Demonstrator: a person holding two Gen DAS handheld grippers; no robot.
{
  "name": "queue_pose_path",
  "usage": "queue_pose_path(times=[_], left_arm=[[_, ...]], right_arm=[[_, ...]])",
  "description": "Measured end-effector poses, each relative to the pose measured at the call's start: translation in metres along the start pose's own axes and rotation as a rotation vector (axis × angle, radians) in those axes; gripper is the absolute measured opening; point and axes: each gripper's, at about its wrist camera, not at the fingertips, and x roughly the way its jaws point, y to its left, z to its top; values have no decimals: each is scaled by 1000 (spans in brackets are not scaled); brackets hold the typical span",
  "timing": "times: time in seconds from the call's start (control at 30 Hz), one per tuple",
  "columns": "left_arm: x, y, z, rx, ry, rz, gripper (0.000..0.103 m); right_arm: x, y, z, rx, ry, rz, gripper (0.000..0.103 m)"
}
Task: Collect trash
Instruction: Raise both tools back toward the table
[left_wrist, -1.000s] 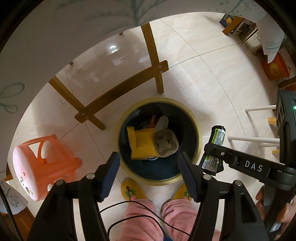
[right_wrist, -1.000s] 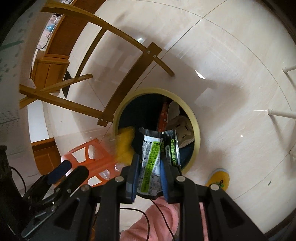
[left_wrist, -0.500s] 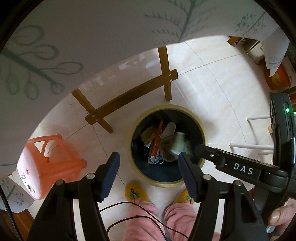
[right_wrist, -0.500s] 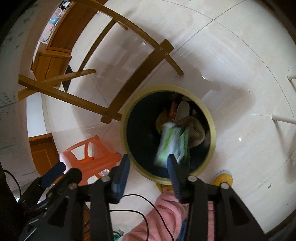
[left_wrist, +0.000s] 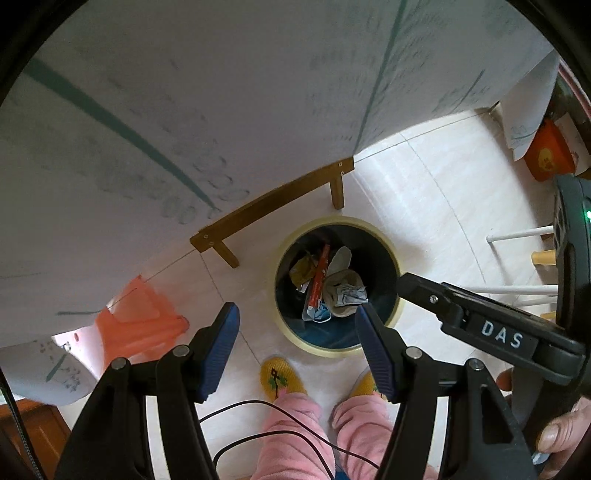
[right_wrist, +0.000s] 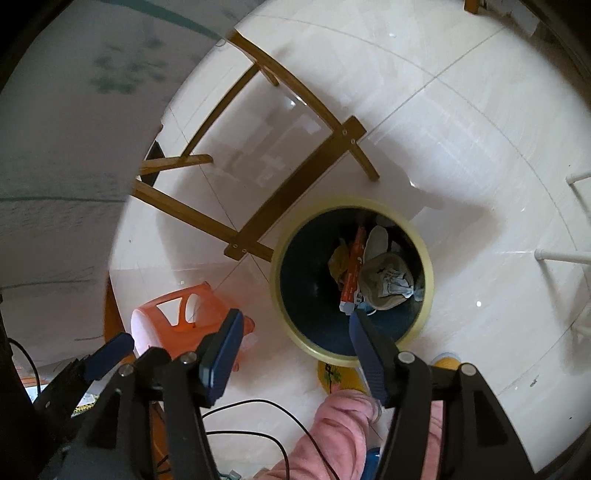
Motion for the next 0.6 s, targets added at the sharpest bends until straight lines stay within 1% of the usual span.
queue_pose_path(times=[0.13,0.37,0.47,0.5,0.6], left_arm=[[-40,-1,1,-1,-15,-7,64],[-115,-4,-4,-6,-61,-35,64],[-151,-3,-7,-17,-94,-45,66],[-160,-2,-9,-22,-102,-49,69],[-186,0,-11,-34,-127,-55,70]], right_arm=[[-31,10,-10,-6,-13,-1,60],[-103,36,-32,-40,-43,4,60],[-133,51,-40,-79,-57,-7,60],[-144,56,-42,-97,-63,-14,60],[-172,70,-46,-148,-81,-22,60]])
